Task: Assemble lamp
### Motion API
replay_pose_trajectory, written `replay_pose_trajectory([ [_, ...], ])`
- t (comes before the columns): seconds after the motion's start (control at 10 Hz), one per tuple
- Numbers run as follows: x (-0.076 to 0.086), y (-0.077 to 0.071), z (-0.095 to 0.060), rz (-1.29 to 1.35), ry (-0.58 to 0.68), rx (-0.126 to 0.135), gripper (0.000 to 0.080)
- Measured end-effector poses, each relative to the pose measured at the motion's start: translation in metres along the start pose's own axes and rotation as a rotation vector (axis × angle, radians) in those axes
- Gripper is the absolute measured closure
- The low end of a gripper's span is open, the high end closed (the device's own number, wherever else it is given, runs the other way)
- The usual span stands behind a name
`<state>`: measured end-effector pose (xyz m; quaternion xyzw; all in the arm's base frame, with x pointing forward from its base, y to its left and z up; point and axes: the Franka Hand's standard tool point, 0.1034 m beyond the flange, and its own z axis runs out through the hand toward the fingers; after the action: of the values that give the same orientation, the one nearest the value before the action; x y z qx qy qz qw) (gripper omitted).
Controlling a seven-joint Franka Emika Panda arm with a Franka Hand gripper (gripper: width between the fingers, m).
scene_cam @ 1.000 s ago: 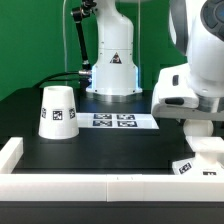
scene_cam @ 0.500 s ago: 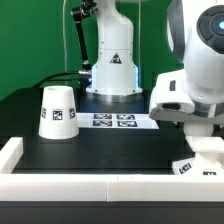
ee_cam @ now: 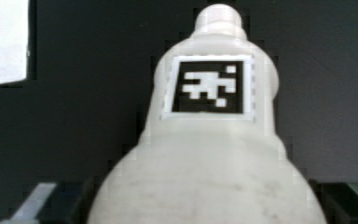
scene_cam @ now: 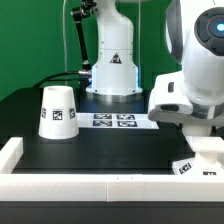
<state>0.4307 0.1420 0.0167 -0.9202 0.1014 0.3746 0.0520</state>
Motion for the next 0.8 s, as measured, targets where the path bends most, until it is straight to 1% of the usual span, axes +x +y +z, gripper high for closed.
replay_pose_trajectory([
  [0.2,0.002,0.003,-0.003,0.001,0.004,0.004,0.0222],
  [0.3,0.003,0.004,-0.008,-0.002,0.011,0.008,0.0222],
  [0.4,0.003,0.006,-0.018,-0.028,0.015,0.011,0.0222],
  [0.6,0.006,0.015,-0.051,-0.059,0.033,0.032,0.0222],
  [0.7,0.004,0.02,-0.068,-0.073,0.033,0.042,0.0222],
  [0.8,0.005,0.027,-0.089,-0.073,0.036,0.055,0.0222],
])
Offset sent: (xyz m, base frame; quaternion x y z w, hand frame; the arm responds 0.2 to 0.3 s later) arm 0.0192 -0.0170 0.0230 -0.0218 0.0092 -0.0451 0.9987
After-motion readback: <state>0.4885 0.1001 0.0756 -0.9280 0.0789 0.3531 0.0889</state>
